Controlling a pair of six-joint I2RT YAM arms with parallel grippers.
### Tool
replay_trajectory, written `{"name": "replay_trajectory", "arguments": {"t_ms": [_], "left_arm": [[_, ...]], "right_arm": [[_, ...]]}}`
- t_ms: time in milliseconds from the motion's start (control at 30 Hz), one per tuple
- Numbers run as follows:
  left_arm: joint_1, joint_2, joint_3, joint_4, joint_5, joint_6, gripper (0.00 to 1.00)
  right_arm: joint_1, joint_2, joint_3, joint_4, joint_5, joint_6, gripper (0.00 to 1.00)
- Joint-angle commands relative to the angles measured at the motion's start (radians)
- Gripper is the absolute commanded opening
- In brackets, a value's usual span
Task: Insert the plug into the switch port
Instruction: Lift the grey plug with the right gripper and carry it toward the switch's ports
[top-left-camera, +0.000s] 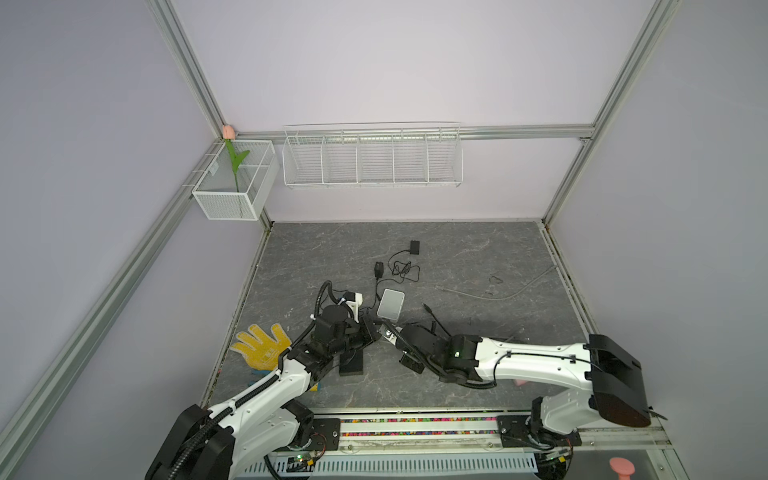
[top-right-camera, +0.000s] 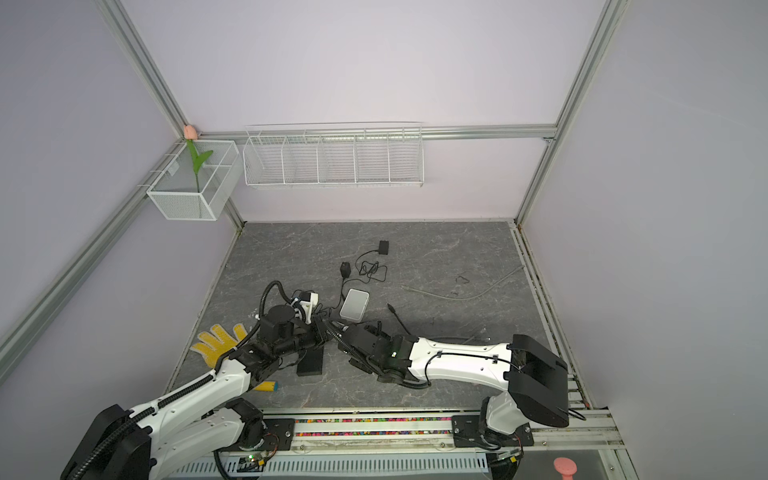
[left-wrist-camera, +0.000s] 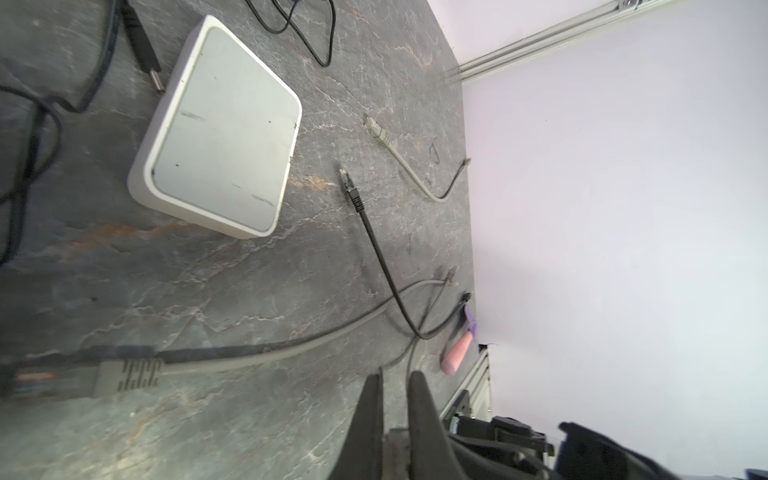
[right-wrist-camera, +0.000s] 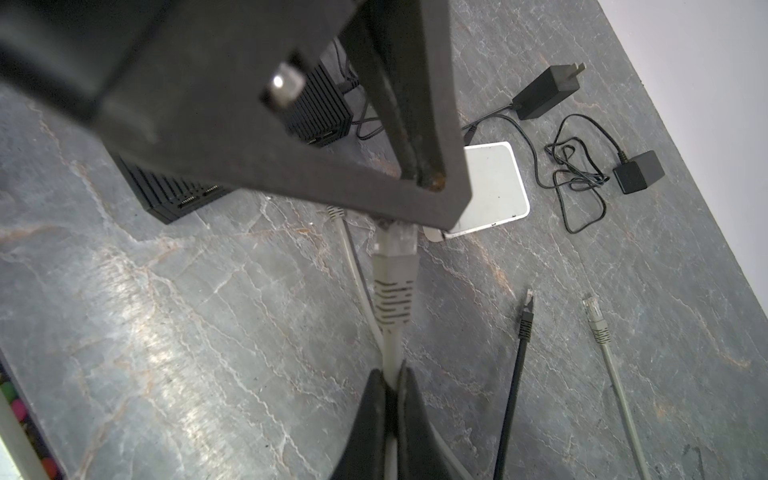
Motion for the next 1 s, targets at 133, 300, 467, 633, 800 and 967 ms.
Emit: {"name": "replay_trajectory", "arguments": {"t_ms": [133, 300, 467, 633, 800, 967], "left_arm": [[-0.007, -0.007, -0.015, -0.010, -0.005, -0.002, 0.00], [-0.007, -0.022, -0.017, -0.028, -0.007, 0.006, 0.00], [-0.006, -0.042, -0.024, -0.035, -0.009, 0.010, 0.00], [-0.007, -0.057, -0.030, -0.019, 0.001, 0.015, 0.00], [-0.007, -0.073, -0.039, -0.013, 0.013, 0.024, 0.00], [-0.006, -0.086, -0.051, -0.003, 0.012, 0.023, 0.00]], "right_arm": [[0.011, 0.031, 0.016, 0.016, 0.031, -0.014, 0.07], [0.011, 0.015, 0.014, 0.032, 0.038, -0.008, 0.08], [0.007, -0.065, -0.022, 0.078, 0.026, -0.018, 0.34], [-0.076, -0.207, -0.090, 0.154, -0.161, 0.002, 0.65], [-0.203, -0.255, -0.127, 0.173, -0.488, 0.025, 0.67], [-0.235, -0.170, -0.044, 0.070, -0.587, 0.002, 0.58]]}}
